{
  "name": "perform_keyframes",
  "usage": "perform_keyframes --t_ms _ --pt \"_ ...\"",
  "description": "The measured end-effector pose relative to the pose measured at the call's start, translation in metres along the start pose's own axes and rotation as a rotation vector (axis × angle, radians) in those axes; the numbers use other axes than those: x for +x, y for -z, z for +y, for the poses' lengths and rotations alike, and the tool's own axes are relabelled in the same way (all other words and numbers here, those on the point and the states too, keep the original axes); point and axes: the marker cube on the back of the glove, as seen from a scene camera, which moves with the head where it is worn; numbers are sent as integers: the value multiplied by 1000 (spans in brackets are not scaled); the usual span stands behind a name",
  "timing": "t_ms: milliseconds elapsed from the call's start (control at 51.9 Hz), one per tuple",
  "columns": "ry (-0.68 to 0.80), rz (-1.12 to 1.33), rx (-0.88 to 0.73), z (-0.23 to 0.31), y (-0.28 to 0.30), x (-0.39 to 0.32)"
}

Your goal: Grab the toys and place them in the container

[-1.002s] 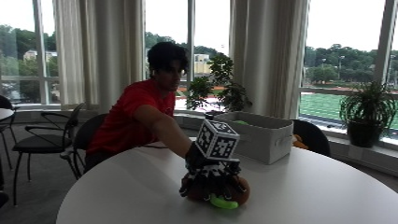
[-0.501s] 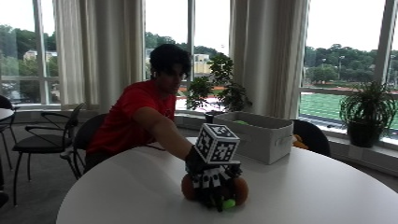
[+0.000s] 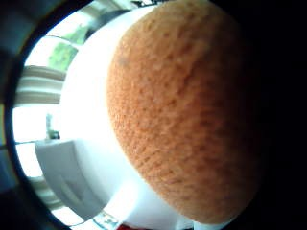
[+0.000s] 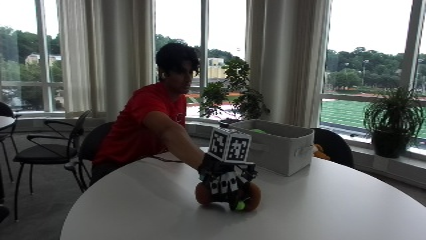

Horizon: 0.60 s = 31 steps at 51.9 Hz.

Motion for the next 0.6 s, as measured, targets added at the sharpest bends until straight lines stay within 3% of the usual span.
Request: perform_keyframes --t_ms 173,385,597 --pt "4 4 4 12 35 -6" --pt "-36 -48 106 32 140 -1" --pt "37 -80 210 75 251 -28"
